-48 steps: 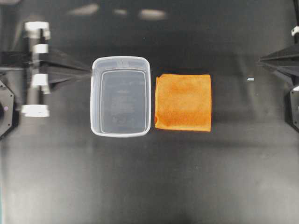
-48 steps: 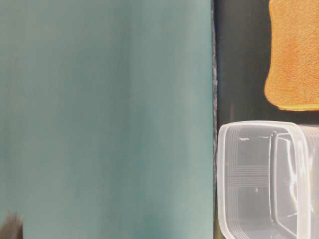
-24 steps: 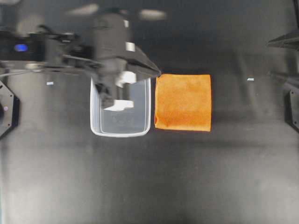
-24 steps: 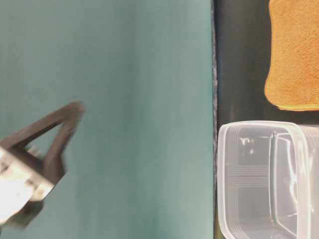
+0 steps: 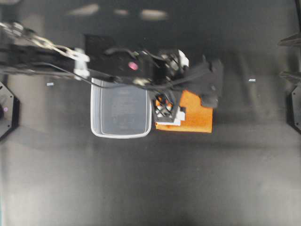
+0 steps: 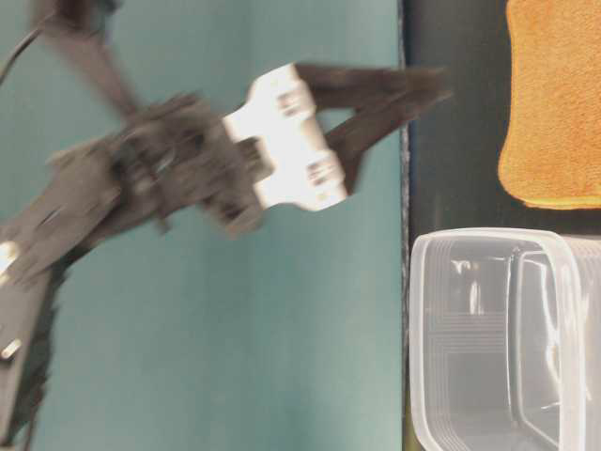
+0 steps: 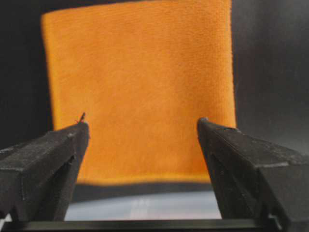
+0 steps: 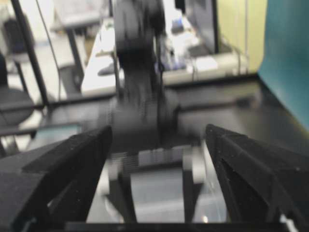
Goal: Place the orange towel into the container with the left arm.
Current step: 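Lower the left gripper and pinch the orange towel's near edge, then lift the towel and carry it left over the clear container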
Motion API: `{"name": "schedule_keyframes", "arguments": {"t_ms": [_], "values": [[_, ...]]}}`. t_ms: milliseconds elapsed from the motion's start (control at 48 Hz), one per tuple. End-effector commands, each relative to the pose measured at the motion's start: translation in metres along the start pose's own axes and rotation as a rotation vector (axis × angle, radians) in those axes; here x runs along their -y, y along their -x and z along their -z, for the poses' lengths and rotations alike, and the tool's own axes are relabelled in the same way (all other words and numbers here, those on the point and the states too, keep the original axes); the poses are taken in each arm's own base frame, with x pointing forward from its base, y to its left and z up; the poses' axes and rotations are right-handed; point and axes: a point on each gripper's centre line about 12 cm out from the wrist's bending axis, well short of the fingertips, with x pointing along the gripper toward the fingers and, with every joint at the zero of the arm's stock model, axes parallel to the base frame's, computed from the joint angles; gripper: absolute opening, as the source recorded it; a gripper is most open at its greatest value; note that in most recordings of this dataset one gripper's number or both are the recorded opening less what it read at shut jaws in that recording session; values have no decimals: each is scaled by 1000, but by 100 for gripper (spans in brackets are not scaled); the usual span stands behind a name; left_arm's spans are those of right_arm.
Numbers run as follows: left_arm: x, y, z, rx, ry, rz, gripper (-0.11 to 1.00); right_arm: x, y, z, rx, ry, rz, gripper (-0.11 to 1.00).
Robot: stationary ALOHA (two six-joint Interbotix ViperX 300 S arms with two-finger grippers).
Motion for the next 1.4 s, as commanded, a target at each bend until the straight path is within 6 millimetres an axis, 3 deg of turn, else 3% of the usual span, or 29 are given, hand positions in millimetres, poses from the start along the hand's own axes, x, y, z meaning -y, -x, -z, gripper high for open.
{"name": "schedule_keyframes", "arguments": {"t_ms": [0, 271, 646, 729, 875, 980, 1084, 1188, 1292, 1376], "values": [[-1, -22, -1, -19, -3, 0, 87, -2, 0, -14, 59, 0, -8, 76], [9, -82, 20, -111, -15, 21, 87, -6, 1, -12, 55, -13, -40, 76], [19, -92, 24, -119, -23, 29, 83, -7, 1, -13, 57, -12, -47, 76], [26, -89, 21, -114, -43, 35, 69, -7, 1, -14, 62, -11, -46, 76], [28, -80, 15, -99, -45, 34, 25, -8, 2, -15, 71, -8, -48, 76], [22, -59, 5, -93, -39, 30, 5, -8, 3, -17, 79, -7, -48, 76], [16, -12, -24, -4, -37, 14, 5, -8, 5, -20, 92, -4, -50, 76], [9, 52, -49, 100, -32, -4, 5, -8, 6, -22, 99, -2, -49, 76], [5, 104, -55, 148, -25, -13, 5, -8, 6, -21, 96, -2, -48, 76], [5, 136, -48, 142, -24, -13, 5, -8, 5, -21, 94, -2, -50, 76]]}}
